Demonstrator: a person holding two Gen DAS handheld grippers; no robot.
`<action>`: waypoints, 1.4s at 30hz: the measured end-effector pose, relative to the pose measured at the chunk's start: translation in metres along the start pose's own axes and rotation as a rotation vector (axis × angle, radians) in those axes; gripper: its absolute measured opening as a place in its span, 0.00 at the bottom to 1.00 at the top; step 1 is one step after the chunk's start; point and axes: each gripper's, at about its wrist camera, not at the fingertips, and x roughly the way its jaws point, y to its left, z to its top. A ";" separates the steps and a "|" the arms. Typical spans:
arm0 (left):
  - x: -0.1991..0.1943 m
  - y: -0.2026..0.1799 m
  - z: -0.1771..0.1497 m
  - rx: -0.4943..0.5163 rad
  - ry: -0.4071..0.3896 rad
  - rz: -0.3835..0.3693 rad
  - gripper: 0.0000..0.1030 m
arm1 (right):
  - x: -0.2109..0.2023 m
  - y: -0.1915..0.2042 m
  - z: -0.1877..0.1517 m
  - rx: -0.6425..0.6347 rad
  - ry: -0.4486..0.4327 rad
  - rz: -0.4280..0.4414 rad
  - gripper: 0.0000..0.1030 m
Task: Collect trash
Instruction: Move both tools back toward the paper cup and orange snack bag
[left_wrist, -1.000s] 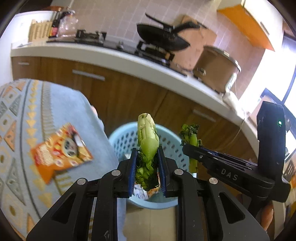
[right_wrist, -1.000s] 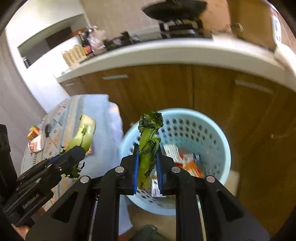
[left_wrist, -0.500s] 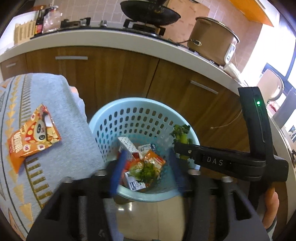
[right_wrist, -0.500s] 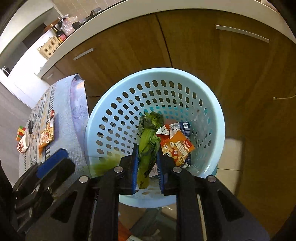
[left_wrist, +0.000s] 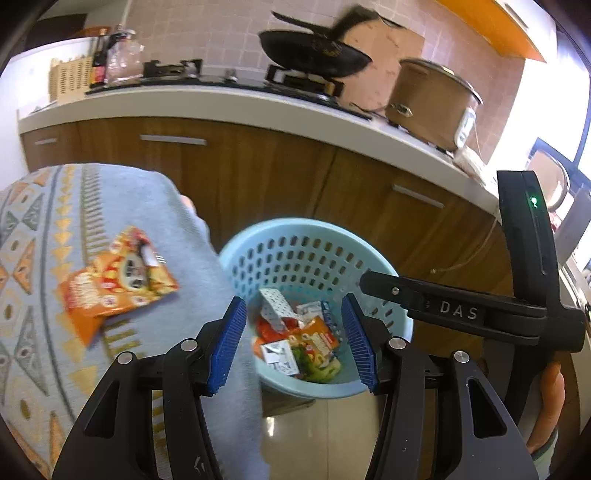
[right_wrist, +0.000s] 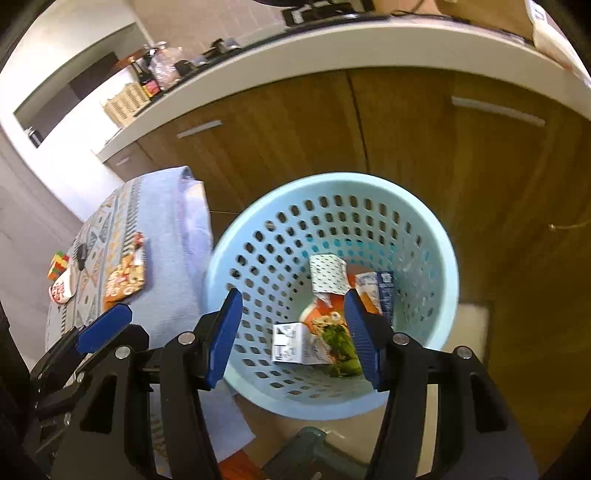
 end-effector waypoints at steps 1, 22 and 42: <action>-0.007 0.005 0.001 -0.008 -0.013 0.005 0.50 | -0.002 0.005 0.001 -0.009 -0.005 0.006 0.52; -0.156 0.204 -0.002 -0.302 -0.230 0.388 0.53 | 0.030 0.155 0.000 -0.291 0.007 0.088 0.52; -0.139 0.319 -0.018 -0.492 -0.123 0.325 0.53 | 0.086 0.200 0.014 -0.366 0.044 -0.020 0.52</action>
